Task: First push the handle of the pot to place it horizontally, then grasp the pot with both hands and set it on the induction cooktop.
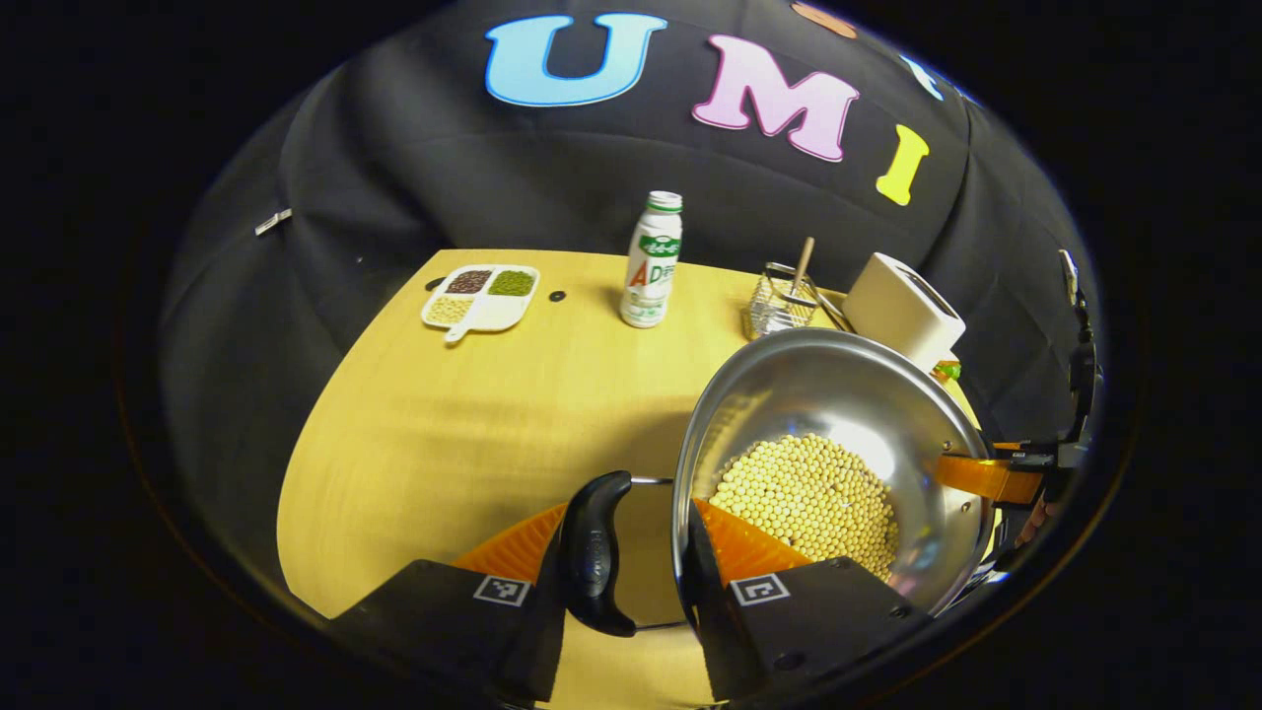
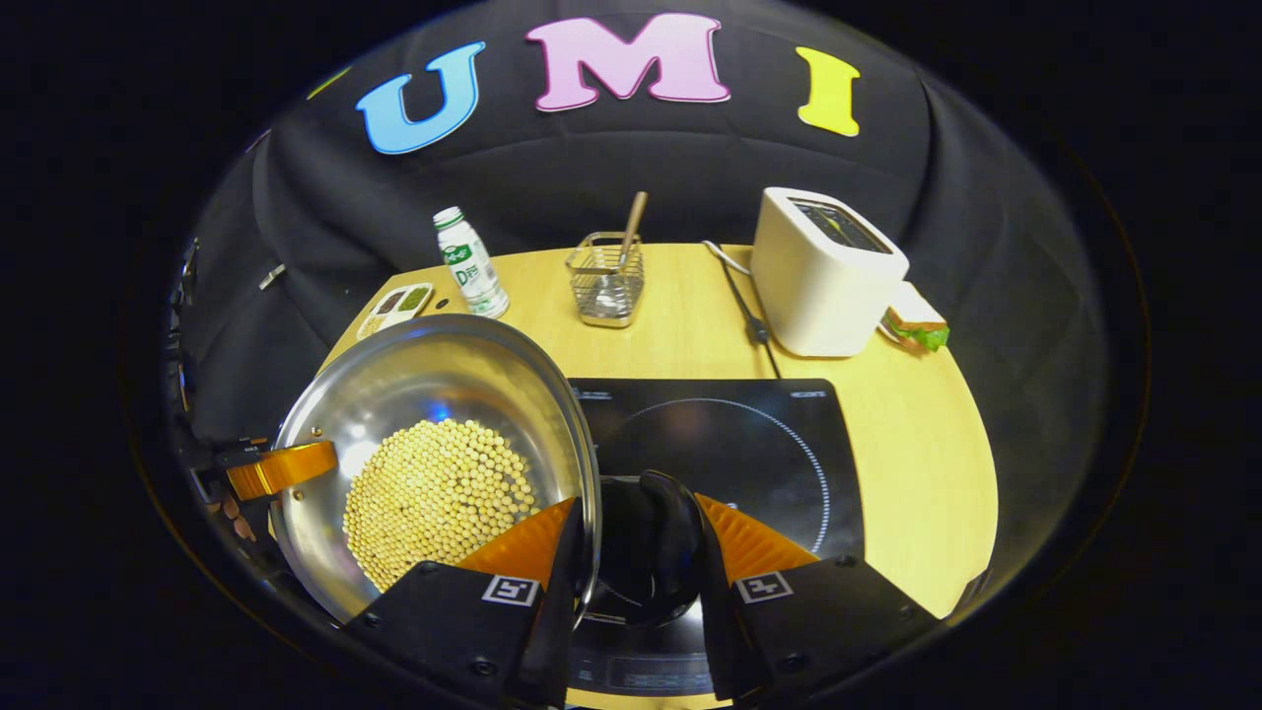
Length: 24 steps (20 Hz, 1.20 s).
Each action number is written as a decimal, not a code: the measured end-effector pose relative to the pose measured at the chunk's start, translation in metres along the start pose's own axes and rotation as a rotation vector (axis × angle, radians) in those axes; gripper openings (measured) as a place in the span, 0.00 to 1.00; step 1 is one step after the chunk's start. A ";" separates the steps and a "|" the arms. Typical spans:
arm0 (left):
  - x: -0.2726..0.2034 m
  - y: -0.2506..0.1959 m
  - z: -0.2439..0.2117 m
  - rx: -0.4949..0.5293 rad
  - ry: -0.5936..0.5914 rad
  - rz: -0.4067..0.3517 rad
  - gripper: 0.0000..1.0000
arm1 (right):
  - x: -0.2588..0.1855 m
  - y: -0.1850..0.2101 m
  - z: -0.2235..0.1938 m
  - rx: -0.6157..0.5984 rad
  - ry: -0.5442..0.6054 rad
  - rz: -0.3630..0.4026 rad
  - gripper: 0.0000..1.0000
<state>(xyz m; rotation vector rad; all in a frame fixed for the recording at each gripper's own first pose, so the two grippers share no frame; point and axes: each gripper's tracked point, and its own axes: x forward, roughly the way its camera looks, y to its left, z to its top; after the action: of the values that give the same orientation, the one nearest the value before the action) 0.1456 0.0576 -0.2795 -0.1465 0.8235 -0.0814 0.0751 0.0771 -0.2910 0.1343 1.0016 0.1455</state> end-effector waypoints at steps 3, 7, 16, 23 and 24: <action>0.010 -0.034 0.001 0.012 0.008 -0.021 0.59 | -0.004 -0.035 0.001 0.014 0.001 -0.015 0.57; 0.024 -0.078 0.001 0.024 0.015 -0.047 0.59 | -0.007 -0.078 0.002 0.033 -0.002 -0.040 0.53; 0.045 -0.139 -0.001 0.046 0.018 -0.063 0.59 | -0.003 -0.141 -0.001 0.065 -0.001 -0.054 0.57; 0.064 -0.159 -0.006 0.031 0.017 -0.058 0.59 | 0.012 -0.166 -0.002 0.063 0.000 -0.049 0.53; 0.065 -0.161 -0.006 0.030 0.017 -0.057 0.59 | 0.015 -0.168 -0.003 0.062 0.001 -0.048 0.57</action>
<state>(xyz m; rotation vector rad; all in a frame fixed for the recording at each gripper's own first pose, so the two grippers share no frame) 0.1828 -0.1104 -0.3051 -0.1413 0.8347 -0.1488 0.0904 -0.0851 -0.3347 0.1665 1.0103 0.0714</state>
